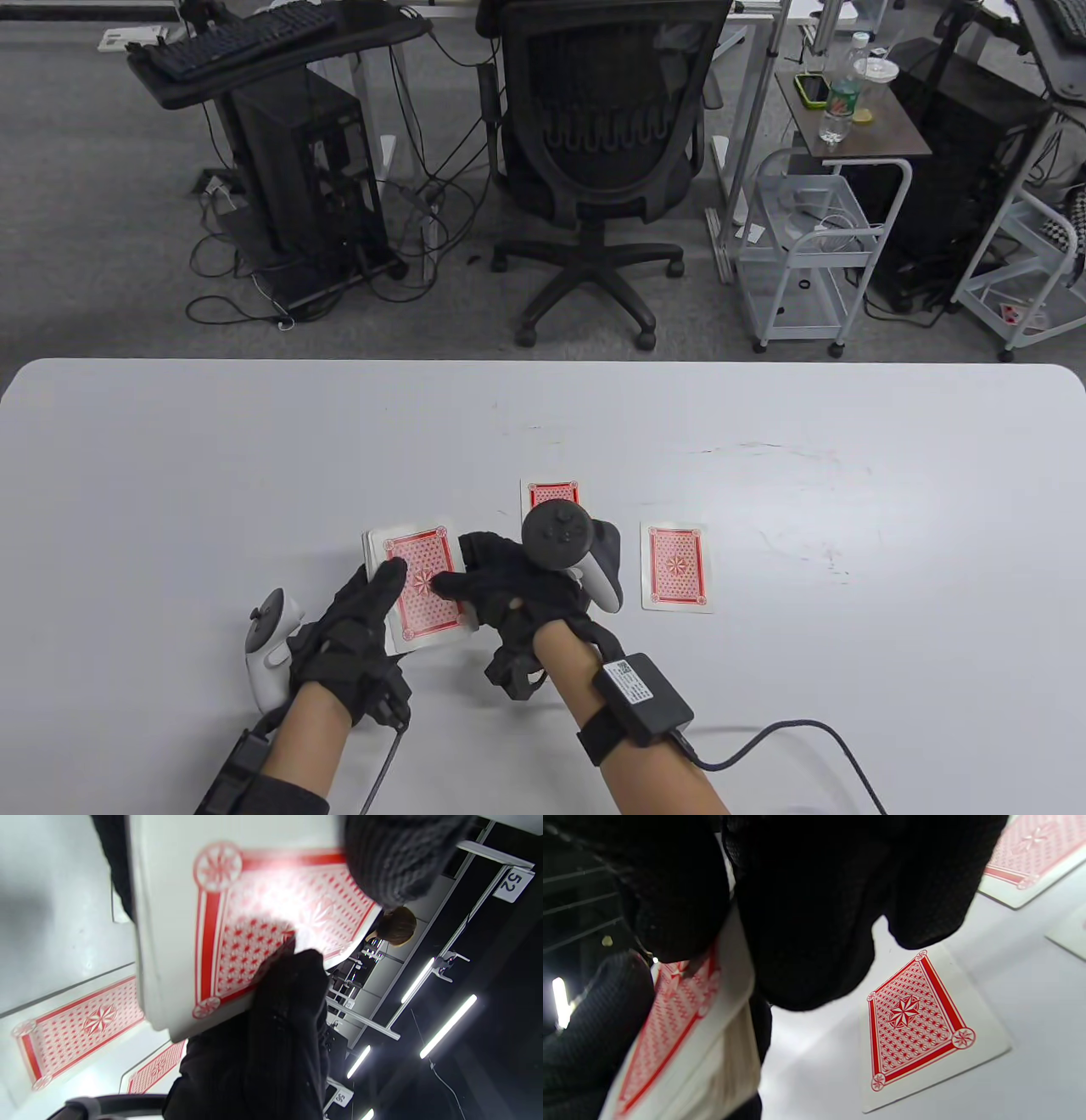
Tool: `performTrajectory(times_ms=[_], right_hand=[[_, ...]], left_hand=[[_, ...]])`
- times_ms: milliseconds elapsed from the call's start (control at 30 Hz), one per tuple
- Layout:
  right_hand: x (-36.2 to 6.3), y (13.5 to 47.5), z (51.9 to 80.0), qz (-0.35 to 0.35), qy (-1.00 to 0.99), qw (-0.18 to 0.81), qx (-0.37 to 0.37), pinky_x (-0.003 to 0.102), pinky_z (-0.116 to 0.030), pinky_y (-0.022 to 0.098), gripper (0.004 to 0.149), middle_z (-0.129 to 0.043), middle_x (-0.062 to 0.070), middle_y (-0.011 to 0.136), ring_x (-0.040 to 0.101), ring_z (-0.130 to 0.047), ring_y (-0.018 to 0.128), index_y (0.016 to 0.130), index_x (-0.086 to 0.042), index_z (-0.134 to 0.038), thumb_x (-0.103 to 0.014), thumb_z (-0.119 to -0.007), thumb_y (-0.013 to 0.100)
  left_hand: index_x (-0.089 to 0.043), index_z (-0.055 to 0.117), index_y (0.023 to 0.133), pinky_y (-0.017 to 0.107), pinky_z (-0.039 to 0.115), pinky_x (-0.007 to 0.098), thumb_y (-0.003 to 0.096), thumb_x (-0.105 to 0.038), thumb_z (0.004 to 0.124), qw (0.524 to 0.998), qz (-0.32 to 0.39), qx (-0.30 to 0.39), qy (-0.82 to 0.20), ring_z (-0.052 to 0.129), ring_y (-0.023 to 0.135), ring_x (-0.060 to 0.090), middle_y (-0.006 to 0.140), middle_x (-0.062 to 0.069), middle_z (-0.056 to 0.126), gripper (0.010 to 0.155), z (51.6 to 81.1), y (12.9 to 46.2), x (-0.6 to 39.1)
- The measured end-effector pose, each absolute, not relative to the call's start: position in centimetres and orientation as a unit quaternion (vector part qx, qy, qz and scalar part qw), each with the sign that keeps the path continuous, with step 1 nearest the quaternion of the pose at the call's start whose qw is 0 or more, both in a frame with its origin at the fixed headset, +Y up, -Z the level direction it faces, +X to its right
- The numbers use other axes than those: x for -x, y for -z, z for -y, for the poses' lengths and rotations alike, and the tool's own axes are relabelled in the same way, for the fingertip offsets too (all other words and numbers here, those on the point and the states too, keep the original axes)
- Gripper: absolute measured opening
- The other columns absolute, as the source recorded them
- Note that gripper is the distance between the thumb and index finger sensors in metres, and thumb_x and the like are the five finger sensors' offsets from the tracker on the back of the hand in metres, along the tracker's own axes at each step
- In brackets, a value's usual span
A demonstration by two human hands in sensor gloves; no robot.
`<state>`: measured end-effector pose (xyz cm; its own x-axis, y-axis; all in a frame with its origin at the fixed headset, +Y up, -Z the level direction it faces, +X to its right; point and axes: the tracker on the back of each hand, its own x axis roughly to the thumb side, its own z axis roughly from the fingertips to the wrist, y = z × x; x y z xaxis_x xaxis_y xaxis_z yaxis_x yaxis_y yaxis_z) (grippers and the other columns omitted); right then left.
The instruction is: Four-player card dealing with fan arrangement
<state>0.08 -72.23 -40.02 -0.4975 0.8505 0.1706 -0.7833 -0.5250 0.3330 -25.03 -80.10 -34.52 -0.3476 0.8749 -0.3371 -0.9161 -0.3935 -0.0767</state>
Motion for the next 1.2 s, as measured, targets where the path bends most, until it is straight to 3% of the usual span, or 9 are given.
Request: performTrajectory(times_ms=[167, 400, 633, 867, 1067, 1200], right_hand=[[-2.7, 41.1, 71.8, -0.11, -0.85, 0.499, -0.129, 0.05, -0.081, 0.043, 0.067, -0.095, -0.001, 0.062, 0.014, -0.104, 0.027, 0.097, -0.002, -0.068, -0.037, -0.092, 0.045], [-5.9, 46.1, 70.7, -0.066, -0.917, 0.391, -0.044, 0.052, -0.079, 0.042, 0.074, -0.089, 0.001, 0.066, 0.012, -0.097, 0.023, 0.103, -0.001, -0.056, -0.036, -0.089, 0.047], [-5.6, 51.4, 73.5, -0.112, -0.977, 0.174, 0.049, 0.051, -0.078, 0.043, 0.078, -0.088, 0.0, 0.067, 0.011, -0.096, 0.024, 0.105, -0.003, -0.054, -0.038, -0.09, 0.046], [-4.3, 52.3, 76.0, -0.108, -0.992, 0.003, 0.072, 0.049, -0.078, 0.044, 0.08, -0.089, -0.002, 0.064, 0.009, -0.096, 0.025, 0.104, -0.007, -0.057, -0.048, -0.087, 0.044], [-3.5, 50.3, 72.9, -0.081, -0.995, 0.034, 0.037, 0.053, -0.075, 0.049, 0.075, -0.085, 0.003, 0.075, 0.014, -0.098, 0.037, 0.105, -0.009, -0.057, -0.05, -0.084, 0.049], [-2.0, 47.0, 70.1, -0.083, -0.974, 0.207, -0.031, 0.055, -0.073, 0.051, 0.063, -0.083, 0.008, 0.081, 0.019, -0.1, 0.046, 0.102, -0.008, -0.063, -0.049, -0.076, 0.056]], left_hand=[[-0.032, 0.068, 0.097, 0.048, 0.092, 0.044, 0.0511, -0.051, 0.083, 0.564, -0.069, 0.165, -0.806, 0.102, 0.075, 0.027, 0.093, -0.007, 0.088, 0.052, 80.1, 34.8, 25.4], [-0.032, 0.068, 0.098, 0.049, 0.092, 0.044, 0.0516, -0.051, 0.083, 0.579, -0.107, 0.148, -0.794, 0.101, 0.075, 0.027, 0.093, -0.007, 0.087, 0.052, 81.0, 35.5, 27.9], [-0.032, 0.068, 0.098, 0.049, 0.092, 0.043, 0.0518, -0.051, 0.083, 0.574, -0.125, 0.139, -0.797, 0.102, 0.075, 0.027, 0.093, -0.007, 0.087, 0.052, 81.4, 35.9, 29.2], [-0.033, 0.067, 0.098, 0.049, 0.092, 0.043, 0.0518, -0.051, 0.083, 0.574, -0.126, 0.14, -0.797, 0.102, 0.075, 0.027, 0.093, -0.007, 0.087, 0.052, 81.3, 35.9, 29.3], [-0.032, 0.068, 0.098, 0.048, 0.092, 0.043, 0.0517, -0.051, 0.083, 0.579, -0.123, 0.139, -0.794, 0.102, 0.075, 0.027, 0.093, -0.007, 0.087, 0.052, 81.3, 35.9, 29.1], [-0.032, 0.068, 0.097, 0.048, 0.092, 0.043, 0.0514, -0.051, 0.083, 0.584, -0.113, 0.135, -0.793, 0.102, 0.075, 0.026, 0.093, -0.007, 0.087, 0.052, 80.9, 35.8, 28.4]])
